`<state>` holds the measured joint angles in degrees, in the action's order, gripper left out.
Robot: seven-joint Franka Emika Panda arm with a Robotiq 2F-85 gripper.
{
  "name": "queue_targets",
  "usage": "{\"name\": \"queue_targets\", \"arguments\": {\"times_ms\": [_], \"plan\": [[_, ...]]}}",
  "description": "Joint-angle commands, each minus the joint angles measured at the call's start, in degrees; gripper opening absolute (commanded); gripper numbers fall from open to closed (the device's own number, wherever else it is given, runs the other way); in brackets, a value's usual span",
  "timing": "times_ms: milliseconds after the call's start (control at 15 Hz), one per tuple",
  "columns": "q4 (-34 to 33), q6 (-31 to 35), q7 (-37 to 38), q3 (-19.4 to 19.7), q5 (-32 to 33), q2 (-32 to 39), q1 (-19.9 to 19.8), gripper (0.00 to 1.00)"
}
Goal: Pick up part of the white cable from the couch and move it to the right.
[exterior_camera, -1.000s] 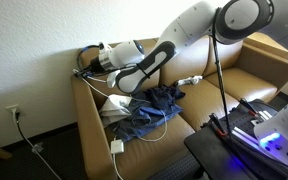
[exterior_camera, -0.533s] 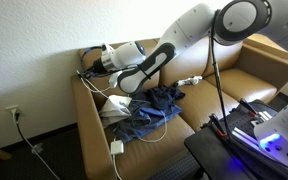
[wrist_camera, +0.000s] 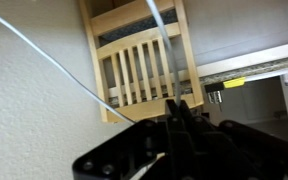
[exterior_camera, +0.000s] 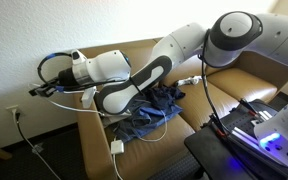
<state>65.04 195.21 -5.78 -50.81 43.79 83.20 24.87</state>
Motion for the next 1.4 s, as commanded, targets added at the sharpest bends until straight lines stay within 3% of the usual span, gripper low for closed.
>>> {"name": "queue_targets", "arguments": {"times_ms": [0, 133, 200, 467, 667, 867, 1000, 1067, 1133, 1200, 1333], "plan": [[3.6, 0.3, 0.6, -1.8, -0.3, 2.0, 0.1, 0.01], [5.0, -0.8, 0.9, -4.7, 0.1, 3.4, -1.7, 0.01], [3.5, -1.6, 1.8, -4.2, -1.0, 3.4, -0.4, 0.01], [7.2, -0.8, 6.3, -6.5, -3.5, 3.2, -2.2, 0.01], [9.4, -0.2, 9.6, -12.8, -1.5, 3.1, -3.3, 0.01], [9.0, 0.4, 14.1, -16.9, -3.1, 2.6, -1.5, 0.01], [6.6, 1.3, 18.8, -16.1, -6.7, 2.4, 0.6, 0.01], [6.6, 2.1, 15.5, -15.7, -14.3, 1.9, 1.6, 0.01], [4.4, 2.1, 15.2, -13.7, -17.8, 1.8, 3.1, 0.01], [1.4, 1.3, 19.4, -10.9, -15.8, 1.7, 4.5, 0.01], [-0.3, 1.0, 13.1, -6.6, -23.4, 1.4, 6.1, 0.01]]}}
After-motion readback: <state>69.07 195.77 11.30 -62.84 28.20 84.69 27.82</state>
